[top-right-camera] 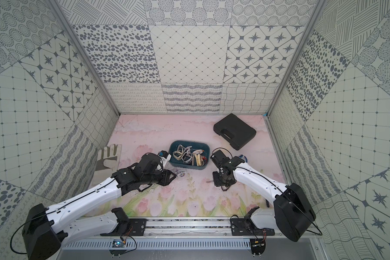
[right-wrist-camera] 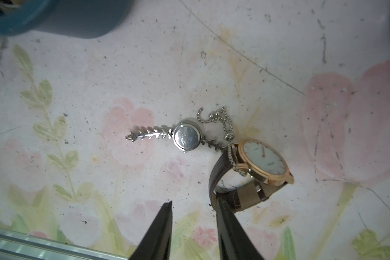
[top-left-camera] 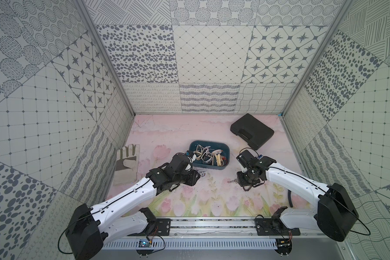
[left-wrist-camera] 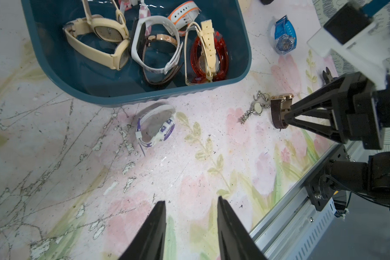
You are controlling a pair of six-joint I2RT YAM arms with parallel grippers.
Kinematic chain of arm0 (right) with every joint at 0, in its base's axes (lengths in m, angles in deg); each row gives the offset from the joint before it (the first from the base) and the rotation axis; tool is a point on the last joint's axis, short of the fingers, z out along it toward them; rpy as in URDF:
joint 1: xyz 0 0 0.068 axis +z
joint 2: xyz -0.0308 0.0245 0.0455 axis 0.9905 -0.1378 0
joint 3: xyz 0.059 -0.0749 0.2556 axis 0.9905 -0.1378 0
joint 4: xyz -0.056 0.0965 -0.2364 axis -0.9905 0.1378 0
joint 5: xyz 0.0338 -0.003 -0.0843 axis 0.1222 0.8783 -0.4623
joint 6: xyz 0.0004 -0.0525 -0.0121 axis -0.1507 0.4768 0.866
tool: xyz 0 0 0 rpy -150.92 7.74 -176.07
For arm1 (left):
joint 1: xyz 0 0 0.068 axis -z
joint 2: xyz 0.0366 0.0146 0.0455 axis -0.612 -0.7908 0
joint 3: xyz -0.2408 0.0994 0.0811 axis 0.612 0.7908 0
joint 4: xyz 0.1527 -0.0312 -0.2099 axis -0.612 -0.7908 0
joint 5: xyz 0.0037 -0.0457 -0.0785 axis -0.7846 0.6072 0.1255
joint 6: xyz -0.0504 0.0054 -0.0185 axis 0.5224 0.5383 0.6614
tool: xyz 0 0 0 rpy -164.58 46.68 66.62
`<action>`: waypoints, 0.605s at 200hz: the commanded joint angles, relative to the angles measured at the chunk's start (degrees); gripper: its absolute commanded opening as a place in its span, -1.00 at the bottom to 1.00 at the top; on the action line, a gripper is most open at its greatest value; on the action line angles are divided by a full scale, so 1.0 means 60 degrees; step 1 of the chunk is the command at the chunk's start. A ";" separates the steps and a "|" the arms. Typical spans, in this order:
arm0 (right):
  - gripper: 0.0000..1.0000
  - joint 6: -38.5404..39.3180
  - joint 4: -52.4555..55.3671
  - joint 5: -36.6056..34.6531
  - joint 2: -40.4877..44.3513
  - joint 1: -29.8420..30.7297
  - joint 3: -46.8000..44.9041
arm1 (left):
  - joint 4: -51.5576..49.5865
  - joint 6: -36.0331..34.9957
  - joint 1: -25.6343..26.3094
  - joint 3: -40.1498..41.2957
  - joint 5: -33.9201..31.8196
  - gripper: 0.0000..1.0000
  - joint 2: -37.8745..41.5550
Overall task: Put the watch into the storage box
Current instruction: Pick up the watch at the center of the board.
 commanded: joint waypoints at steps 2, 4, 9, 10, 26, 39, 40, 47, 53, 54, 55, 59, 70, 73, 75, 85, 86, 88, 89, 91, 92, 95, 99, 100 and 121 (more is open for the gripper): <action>-0.26 -0.0395 -0.0055 -0.0367 -0.0022 0.0183 -0.0123 | 0.0331 0.0082 0.0021 0.0072 0.0186 -0.15 0.0106; -0.25 -0.0411 -0.0047 -0.0388 -0.0024 0.0204 -0.0132 | 0.0329 0.0078 0.0020 0.0072 0.0183 -0.15 0.0101; -0.25 -0.0441 -0.0032 -0.0433 -0.0029 0.0258 -0.0128 | 0.0333 0.0081 0.0014 0.0072 0.0179 -0.15 0.0123; -0.26 -0.0446 -0.0033 -0.0441 -0.0027 0.0269 -0.0134 | 0.0331 0.0082 0.0017 0.0072 0.0171 -0.15 0.0126; -0.25 -0.0551 -0.0012 -0.0575 -0.0066 0.0336 -0.0222 | 0.0288 0.0082 0.0023 0.0072 0.0179 -0.15 0.0153; -0.26 -0.0597 -0.0088 -0.0588 -0.0184 0.0371 -0.0333 | 0.0282 0.0104 0.0020 0.0072 0.0193 -0.15 0.0187; -0.25 -0.0597 -0.0090 -0.0585 -0.0192 0.0376 -0.0339 | 0.0276 0.0100 0.0020 0.0072 0.0193 -0.15 0.0194; -0.26 -0.0605 -0.0150 -0.0610 -0.0265 0.0394 -0.0356 | 0.0277 0.0096 0.0018 0.0086 0.0189 -0.15 0.0214; -0.25 -0.0622 -0.0183 -0.0650 -0.0331 0.0384 -0.0384 | 0.0274 0.0110 0.0018 0.0099 0.0167 -0.15 0.0239; -0.25 -0.0625 -0.0196 -0.0659 -0.0339 0.0390 -0.0386 | 0.0272 0.0111 0.0012 0.0100 0.0172 -0.15 0.0242; -0.25 -0.0626 -0.0196 -0.0664 -0.0343 0.0386 -0.0395 | 0.0271 0.0111 0.0016 0.0108 0.0167 -0.15 0.0244; -0.25 -0.0628 -0.0208 -0.0693 -0.0391 0.0396 -0.0415 | 0.0277 0.0111 0.0019 0.0115 0.0157 -0.15 0.0257; -0.25 -0.0584 -0.0262 -0.0688 -0.0525 0.0389 -0.0382 | 0.0282 0.0111 0.0020 0.0129 0.0145 -0.15 0.0253; -0.25 -0.0570 -0.0273 -0.0684 -0.0554 0.0389 -0.0375 | 0.0266 0.0111 0.0018 0.0130 0.0138 -0.16 0.0252; -0.26 -0.0576 -0.0280 -0.0702 -0.0574 0.0395 -0.0378 | 0.0269 0.0111 0.0026 0.0130 0.0134 -0.15 0.0258; -0.26 -0.0554 -0.0339 -0.0742 -0.0659 0.0394 -0.0356 | 0.0273 0.0107 0.0019 0.0143 0.0142 -0.15 0.0252; -0.25 -0.0554 -0.0340 -0.0735 -0.0664 0.0395 -0.0350 | 0.0279 0.0109 0.0019 0.0144 0.0145 -0.15 0.0242; -0.26 -0.0542 -0.0360 -0.0718 -0.0697 0.0396 -0.0346 | 0.0283 0.0110 0.0016 0.0145 0.0136 -0.15 0.0248; -0.26 -0.0541 -0.0372 -0.0708 -0.0712 0.0389 -0.0353 | 0.0277 0.0111 0.0018 0.0145 0.0142 -0.15 0.0254; -0.27 -0.0532 -0.0401 -0.0690 -0.0723 0.0384 -0.0369 | 0.0272 0.0111 0.0019 0.0145 0.0154 -0.16 0.0251; -0.27 -0.0528 -0.0415 -0.0687 -0.0733 0.0383 -0.0364 | 0.0278 0.0104 0.0019 0.0145 0.0158 -0.16 0.0248; -0.27 -0.0514 -0.0440 -0.0666 -0.0785 0.0388 -0.0374 | 0.0284 0.0110 0.0020 0.0145 0.0138 -0.15 0.0239; -0.28 -0.0513 -0.0477 -0.0666 -0.0830 0.0389 -0.0374 | 0.0270 0.0111 0.0020 0.0145 0.0142 -0.15 0.0251; -0.27 -0.0511 -0.0475 -0.0668 -0.0844 0.0386 -0.0374 | 0.0263 0.0111 0.0020 0.0145 0.0130 -0.15 0.0256; -0.30 -0.0480 -0.0663 -0.0648 -0.1085 0.0395 -0.0447 | 0.0216 0.0115 0.0021 0.0145 0.0096 -0.15 0.0309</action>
